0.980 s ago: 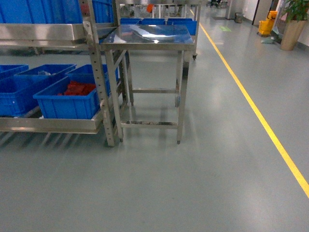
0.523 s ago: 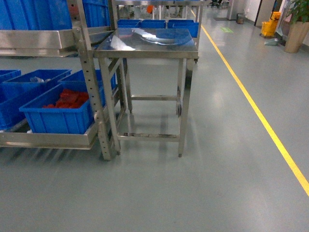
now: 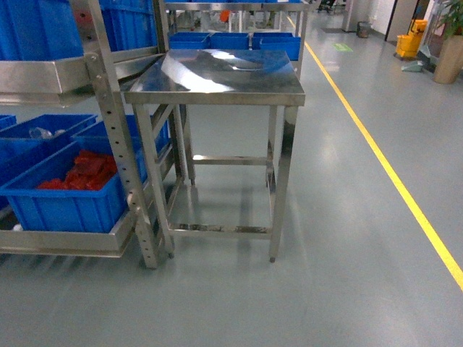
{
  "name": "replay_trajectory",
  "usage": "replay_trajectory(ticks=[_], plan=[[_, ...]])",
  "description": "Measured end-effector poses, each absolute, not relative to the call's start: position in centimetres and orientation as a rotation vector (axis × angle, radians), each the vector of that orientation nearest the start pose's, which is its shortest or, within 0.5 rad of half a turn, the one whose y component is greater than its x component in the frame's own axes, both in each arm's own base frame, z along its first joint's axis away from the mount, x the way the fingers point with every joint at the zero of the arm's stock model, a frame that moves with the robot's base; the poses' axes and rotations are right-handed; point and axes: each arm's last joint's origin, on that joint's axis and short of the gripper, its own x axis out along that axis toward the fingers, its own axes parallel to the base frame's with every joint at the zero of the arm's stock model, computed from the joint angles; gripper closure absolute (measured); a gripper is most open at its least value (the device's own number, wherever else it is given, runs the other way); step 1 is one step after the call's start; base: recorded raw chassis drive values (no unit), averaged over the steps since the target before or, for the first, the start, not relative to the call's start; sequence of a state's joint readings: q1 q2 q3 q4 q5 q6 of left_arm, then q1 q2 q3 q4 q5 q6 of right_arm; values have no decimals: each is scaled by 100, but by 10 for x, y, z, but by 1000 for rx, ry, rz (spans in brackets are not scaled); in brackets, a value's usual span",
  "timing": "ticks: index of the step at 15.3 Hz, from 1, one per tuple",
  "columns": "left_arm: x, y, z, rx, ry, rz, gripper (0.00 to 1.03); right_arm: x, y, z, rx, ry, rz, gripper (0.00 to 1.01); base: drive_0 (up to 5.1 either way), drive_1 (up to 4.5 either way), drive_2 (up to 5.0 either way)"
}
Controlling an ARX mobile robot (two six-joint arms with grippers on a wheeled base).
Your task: Sort blue parts and orange caps into right shelf containers
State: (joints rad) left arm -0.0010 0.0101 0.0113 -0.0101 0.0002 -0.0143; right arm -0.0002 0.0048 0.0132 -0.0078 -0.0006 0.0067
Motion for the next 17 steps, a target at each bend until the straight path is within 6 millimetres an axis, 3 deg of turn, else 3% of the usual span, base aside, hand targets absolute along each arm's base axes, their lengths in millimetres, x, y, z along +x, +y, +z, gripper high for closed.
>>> replay_trajectory(ticks=[12, 14, 17], plan=[[98, 0, 166, -14, 7, 0, 61, 97, 0, 167, 7, -2, 0, 58, 2, 431, -427], [98, 0, 165, -14, 15, -1, 61, 97, 0, 166, 7, 4, 0, 58, 0, 0, 0], [98, 0, 165, -14, 11, -1, 61, 97, 0, 167, 7, 2, -3, 58, -478, 166, 342]])
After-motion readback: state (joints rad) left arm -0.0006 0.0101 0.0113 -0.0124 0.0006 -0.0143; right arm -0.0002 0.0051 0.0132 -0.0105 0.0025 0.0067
